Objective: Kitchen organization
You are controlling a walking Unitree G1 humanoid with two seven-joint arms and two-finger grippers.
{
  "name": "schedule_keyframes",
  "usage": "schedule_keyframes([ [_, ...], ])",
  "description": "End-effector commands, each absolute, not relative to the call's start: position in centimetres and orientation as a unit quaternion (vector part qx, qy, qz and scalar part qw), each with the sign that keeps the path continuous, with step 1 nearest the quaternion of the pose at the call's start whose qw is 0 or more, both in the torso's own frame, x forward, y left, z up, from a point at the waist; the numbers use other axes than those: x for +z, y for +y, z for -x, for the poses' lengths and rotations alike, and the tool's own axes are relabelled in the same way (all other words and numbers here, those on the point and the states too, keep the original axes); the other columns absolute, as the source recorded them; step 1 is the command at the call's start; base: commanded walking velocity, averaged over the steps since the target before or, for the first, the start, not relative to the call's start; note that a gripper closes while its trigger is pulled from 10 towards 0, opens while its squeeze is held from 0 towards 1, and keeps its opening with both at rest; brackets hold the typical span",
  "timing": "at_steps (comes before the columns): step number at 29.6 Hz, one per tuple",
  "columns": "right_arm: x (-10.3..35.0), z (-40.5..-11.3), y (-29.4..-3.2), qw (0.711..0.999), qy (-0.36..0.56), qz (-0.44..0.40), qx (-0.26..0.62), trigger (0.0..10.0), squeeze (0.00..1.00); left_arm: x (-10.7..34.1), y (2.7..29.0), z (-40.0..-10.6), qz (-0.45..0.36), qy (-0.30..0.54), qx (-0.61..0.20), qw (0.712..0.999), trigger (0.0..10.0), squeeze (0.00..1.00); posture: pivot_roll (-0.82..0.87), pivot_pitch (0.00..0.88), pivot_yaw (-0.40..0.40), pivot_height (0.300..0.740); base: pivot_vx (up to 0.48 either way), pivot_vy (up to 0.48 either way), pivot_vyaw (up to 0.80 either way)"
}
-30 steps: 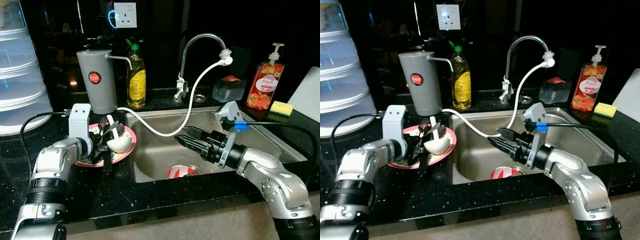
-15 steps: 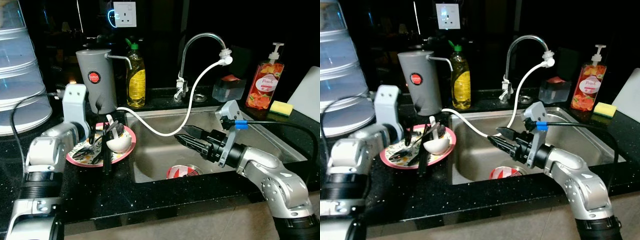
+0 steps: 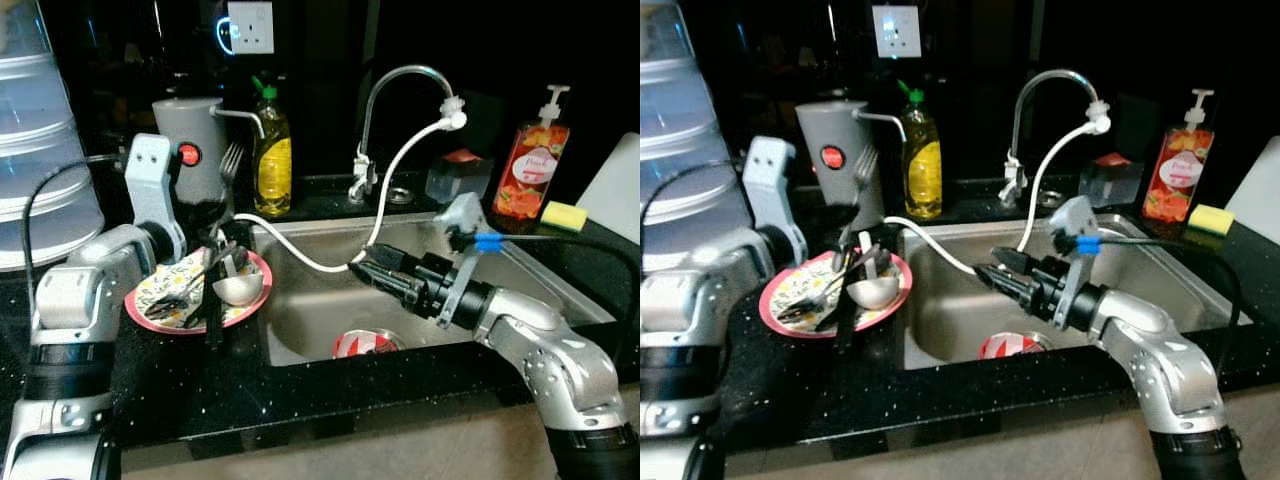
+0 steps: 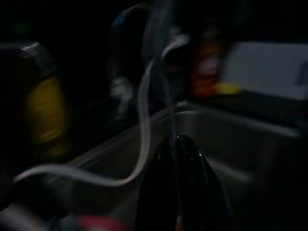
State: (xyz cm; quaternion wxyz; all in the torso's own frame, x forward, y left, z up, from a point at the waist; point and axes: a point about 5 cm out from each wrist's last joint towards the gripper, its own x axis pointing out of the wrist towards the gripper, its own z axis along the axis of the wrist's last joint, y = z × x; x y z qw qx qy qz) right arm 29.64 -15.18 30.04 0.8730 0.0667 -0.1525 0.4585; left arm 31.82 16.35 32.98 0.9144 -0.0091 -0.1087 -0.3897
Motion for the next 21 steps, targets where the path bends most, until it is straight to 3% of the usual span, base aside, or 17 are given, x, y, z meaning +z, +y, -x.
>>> schedule_keyframes([
  [1, 31.0, -29.1, -15.1, 0.858, -0.170, -0.095, 0.474, 10.0, 0.00, 32.8, 15.6, -31.1, 0.015, -0.113, -0.428, 0.896, 10.0, 0.00, -0.07, 0.029, -0.022, 0.740, 0.000, 0.000, 0.00],
  [6, 31.6, -28.9, -14.8, 0.839, -0.182, -0.143, 0.493, 10.0, 0.00, 32.0, 13.7, -29.8, 0.024, -0.112, -0.490, 0.864, 10.0, 0.00, -0.08, 0.030, -0.022, 0.740, 0.000, 0.000, 0.00],
  [8, 31.6, -28.9, -14.8, 0.839, -0.182, -0.143, 0.493, 10.0, 0.00, 32.0, 13.7, -29.8, 0.024, -0.112, -0.490, 0.864, 10.0, 0.00, -0.08, 0.030, -0.022, 0.740, 0.000, 0.000, 0.00],
  [10, 31.9, -28.6, -13.8, 0.810, -0.179, -0.204, 0.520, 10.0, 0.00, 31.2, 11.8, -29.2, 0.035, -0.104, -0.526, 0.843, 10.0, 0.00, -0.08, 0.029, -0.026, 0.740, 0.000, 0.000, 0.00],
  [13, 32.0, -28.4, -13.1, 0.798, -0.172, -0.227, 0.531, 10.0, 0.00, 30.9, 11.0, -28.8, 0.039, -0.102, -0.543, 0.833, 10.0, 0.00, -0.08, 0.029, -0.026, 0.740, 0.000, 0.000, 0.00],
  [17, 31.9, -28.4, -12.9, 0.796, -0.169, -0.232, 0.533, 10.0, 0.00, 30.8, 10.5, -28.6, 0.039, -0.101, -0.551, 0.828, 10.0, 0.00, -0.08, 0.029, -0.029, 0.740, 0.000, 0.000, 0.00],
  [21, 31.5, -28.7, -11.6, 0.794, -0.139, -0.258, 0.533, 10.0, 0.00, 30.5, 8.6, -27.8, 0.054, -0.098, -0.587, 0.802, 10.0, 0.00, -0.08, 0.028, -0.031, 0.740, 0.000, 0.000, 0.00],
])
